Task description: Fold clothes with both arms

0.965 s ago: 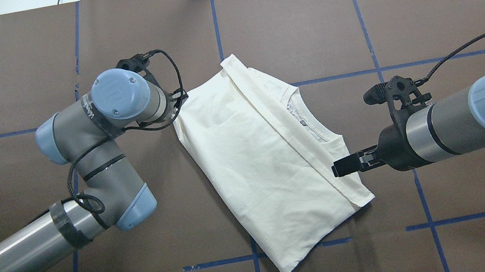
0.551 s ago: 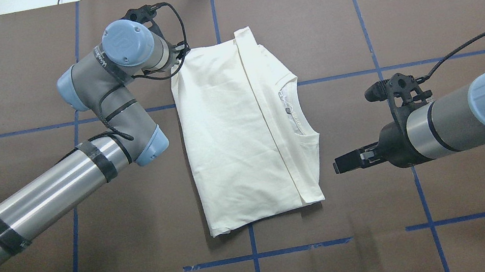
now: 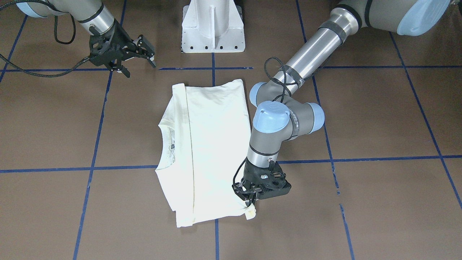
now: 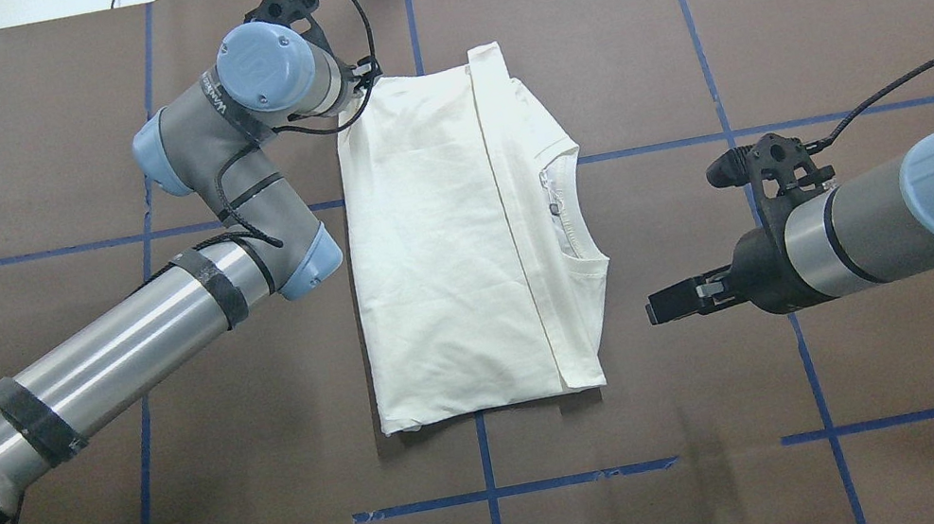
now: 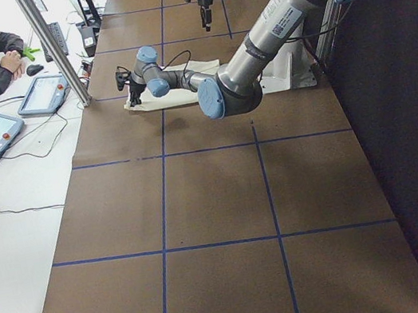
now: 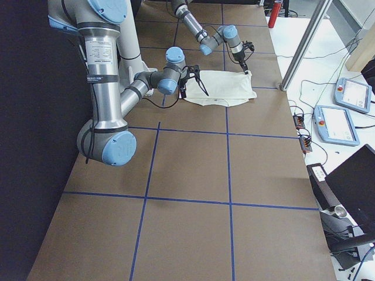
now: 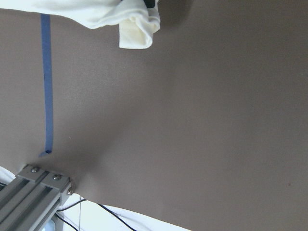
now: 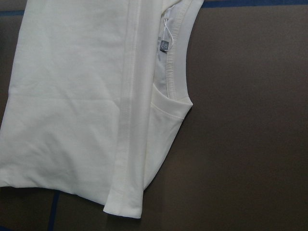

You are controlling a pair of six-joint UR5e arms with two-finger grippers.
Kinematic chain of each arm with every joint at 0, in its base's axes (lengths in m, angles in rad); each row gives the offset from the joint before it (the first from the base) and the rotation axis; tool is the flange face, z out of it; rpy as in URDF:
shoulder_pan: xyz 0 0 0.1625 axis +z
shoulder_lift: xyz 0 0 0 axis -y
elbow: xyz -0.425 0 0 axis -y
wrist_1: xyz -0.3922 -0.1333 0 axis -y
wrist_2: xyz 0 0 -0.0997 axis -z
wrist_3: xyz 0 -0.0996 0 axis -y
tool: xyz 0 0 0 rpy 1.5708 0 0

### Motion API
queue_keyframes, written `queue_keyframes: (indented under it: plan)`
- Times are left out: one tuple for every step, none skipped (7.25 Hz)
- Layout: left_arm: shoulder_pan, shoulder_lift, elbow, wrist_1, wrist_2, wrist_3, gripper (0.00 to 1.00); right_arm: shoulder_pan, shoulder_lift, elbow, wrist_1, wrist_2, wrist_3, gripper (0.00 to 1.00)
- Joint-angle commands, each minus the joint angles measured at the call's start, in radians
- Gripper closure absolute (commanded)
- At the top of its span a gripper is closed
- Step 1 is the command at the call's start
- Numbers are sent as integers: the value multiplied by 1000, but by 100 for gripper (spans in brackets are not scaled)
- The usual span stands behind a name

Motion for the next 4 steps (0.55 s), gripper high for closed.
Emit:
queue_keyframes:
  plan:
    - [-35, 19, -10, 40, 1, 115, 0, 15, 1, -30, -5, 0, -3, 0]
    - [-59, 32, -64, 145, -6, 164, 0, 18, 15, -53, -11, 0, -21, 0]
    - [-62, 104, -223, 256, -12, 251, 0, 20, 64, -61, -96, -3, -67, 0]
    - [-62, 205, -404, 348, -64, 261, 0, 11, 154, -62, -244, -29, -112, 0]
